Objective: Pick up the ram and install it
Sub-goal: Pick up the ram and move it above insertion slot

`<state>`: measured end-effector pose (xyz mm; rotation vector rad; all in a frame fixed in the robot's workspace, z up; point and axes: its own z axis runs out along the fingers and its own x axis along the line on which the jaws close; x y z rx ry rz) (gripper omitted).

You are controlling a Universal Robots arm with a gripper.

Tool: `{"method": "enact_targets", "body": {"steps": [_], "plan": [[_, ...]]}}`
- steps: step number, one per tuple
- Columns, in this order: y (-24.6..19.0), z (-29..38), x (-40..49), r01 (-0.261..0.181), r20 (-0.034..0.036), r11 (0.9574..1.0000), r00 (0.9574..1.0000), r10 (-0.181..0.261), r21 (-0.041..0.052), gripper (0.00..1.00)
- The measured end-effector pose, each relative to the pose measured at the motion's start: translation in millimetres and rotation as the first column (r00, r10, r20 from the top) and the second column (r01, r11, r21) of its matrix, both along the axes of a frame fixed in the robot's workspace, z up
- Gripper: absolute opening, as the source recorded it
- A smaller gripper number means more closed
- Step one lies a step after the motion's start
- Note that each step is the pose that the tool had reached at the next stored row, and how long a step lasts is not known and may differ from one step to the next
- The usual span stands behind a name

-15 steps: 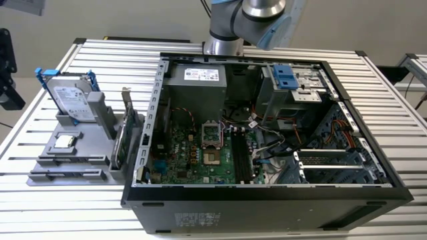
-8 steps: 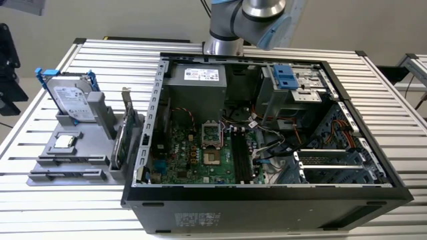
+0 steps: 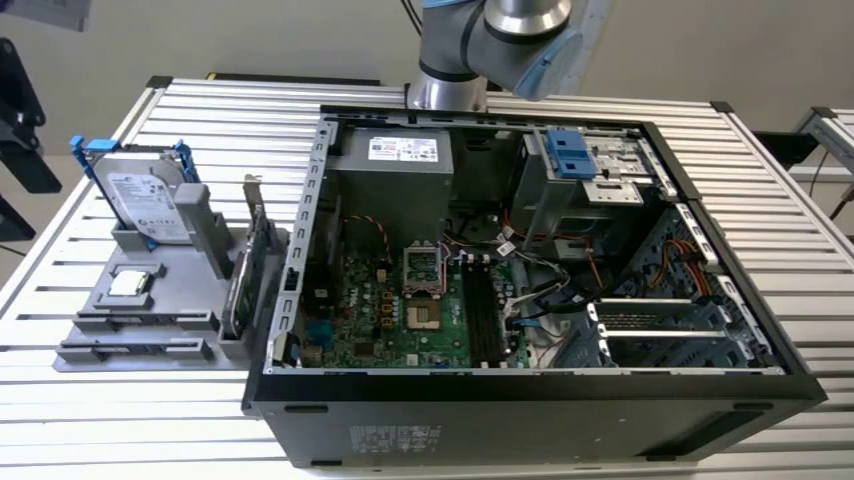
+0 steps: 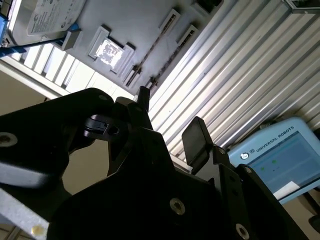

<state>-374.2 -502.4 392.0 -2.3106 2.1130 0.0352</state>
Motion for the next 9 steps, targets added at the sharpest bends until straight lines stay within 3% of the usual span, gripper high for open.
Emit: {"method": "enact_targets", "body": {"steps": [9], "plan": [[0.0, -3.4, -1.1, 0.0, 0.0, 1.0, 1.0, 0.0, 0.0, 1.0]]}}
